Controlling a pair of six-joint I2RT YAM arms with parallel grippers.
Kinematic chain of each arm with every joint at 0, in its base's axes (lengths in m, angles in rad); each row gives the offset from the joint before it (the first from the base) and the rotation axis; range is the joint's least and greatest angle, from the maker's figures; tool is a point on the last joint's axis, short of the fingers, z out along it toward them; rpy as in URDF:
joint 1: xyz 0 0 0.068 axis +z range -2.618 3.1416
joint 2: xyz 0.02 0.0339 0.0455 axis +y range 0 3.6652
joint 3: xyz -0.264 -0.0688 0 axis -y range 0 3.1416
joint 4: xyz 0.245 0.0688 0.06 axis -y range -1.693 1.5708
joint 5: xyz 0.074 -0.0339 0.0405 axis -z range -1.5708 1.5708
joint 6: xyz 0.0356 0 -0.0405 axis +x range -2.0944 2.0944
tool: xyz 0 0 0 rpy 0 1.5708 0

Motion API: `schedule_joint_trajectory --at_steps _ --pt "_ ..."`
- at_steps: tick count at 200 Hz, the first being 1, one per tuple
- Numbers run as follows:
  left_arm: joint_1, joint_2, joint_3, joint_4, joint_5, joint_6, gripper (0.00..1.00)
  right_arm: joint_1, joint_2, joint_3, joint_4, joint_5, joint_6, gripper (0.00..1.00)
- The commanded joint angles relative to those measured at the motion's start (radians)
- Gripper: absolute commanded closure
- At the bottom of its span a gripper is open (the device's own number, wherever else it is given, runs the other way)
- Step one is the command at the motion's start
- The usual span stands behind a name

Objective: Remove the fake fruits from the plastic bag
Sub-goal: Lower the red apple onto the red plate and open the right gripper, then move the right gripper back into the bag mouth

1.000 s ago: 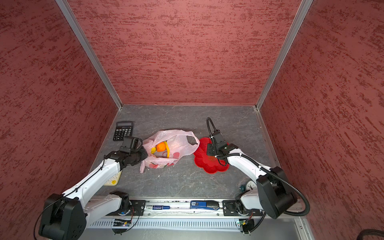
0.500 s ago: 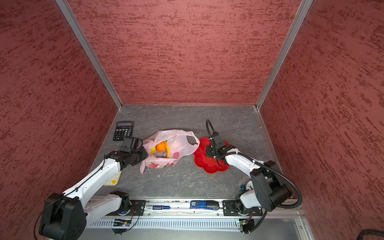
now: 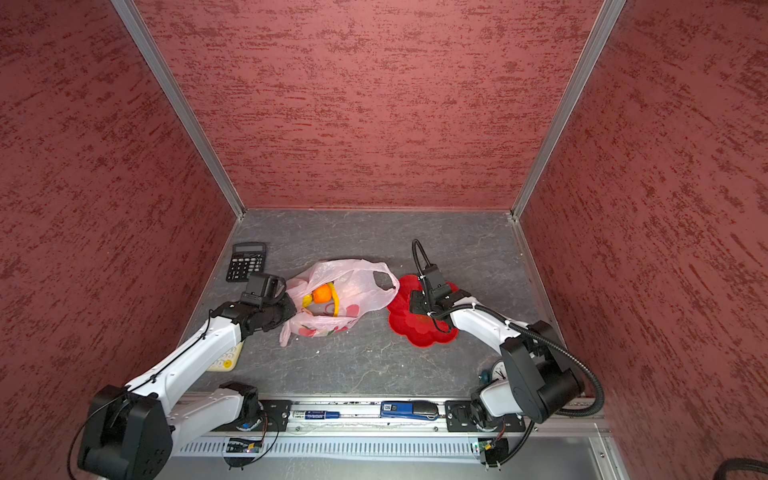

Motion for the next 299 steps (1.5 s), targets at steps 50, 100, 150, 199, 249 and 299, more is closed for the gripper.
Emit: schedule_joint_trajectory --at_steps 50,100,150,199,249,299 --pt "-0.003 -0.015 0.021 0.001 0.008 0.016 0.74 -0.007 -0.118 0.068 -0.084 0.074 -0.017 0.28" --pt "-0.003 -0.018 0.007 0.012 0.019 0.016 0.74 0.029 -0.235 0.183 -0.159 0.07 -0.064 0.31" --pt "-0.003 -0.032 -0.015 0.017 0.022 0.014 0.74 0.22 -0.108 0.321 -0.107 0.093 -0.063 0.33" --pt "-0.006 -0.05 -0.023 0.013 0.024 0.009 0.74 0.351 0.111 0.471 -0.002 0.02 -0.068 0.36" --pt "-0.011 -0.05 -0.02 0.01 0.018 0.008 0.74 0.429 0.303 0.609 0.023 -0.049 -0.071 0.38" --pt "-0.011 -0.038 -0.011 0.018 0.014 0.008 0.74 0.46 0.443 0.707 -0.007 -0.058 -0.067 0.37"
